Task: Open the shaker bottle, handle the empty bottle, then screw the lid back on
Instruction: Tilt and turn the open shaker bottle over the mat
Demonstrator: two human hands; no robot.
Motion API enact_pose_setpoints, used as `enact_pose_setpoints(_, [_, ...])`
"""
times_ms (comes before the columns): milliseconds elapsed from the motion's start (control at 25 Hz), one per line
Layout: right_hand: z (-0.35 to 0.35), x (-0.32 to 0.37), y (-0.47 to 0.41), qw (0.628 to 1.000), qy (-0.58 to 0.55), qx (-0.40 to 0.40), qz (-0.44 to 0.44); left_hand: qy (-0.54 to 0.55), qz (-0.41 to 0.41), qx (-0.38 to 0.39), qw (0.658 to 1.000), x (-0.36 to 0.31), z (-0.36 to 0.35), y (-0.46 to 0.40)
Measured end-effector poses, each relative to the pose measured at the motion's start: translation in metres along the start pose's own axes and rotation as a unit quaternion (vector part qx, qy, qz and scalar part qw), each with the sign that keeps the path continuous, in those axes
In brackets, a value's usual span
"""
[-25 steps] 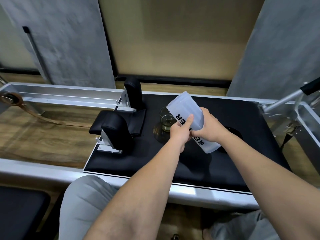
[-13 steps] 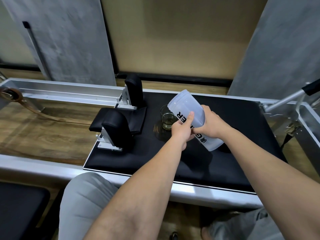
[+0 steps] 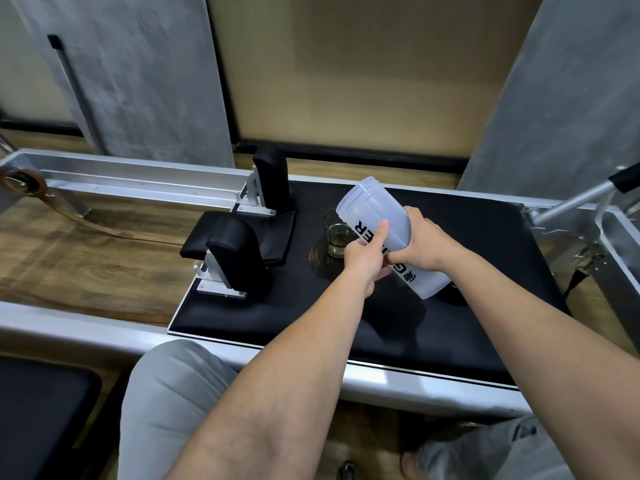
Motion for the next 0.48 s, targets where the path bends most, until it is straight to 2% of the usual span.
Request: enact_pose_setpoints(480, [0.0058, 0.0044, 0.0049, 1.0, 0.018, 0.007, -0.01, 0.011, 0.007, 0.004, 1.0, 0.0002, -0.0041, 0.0008])
Point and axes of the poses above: each hand's wrist, its own y-axis away from the middle knuckle, its own z-axis out of the back of the hand, x = y × z, the point moved 8 cm from there along -y, towards the middle knuckle, and after that the axes turned 13 degrees about -z, right-handed, at the moved point
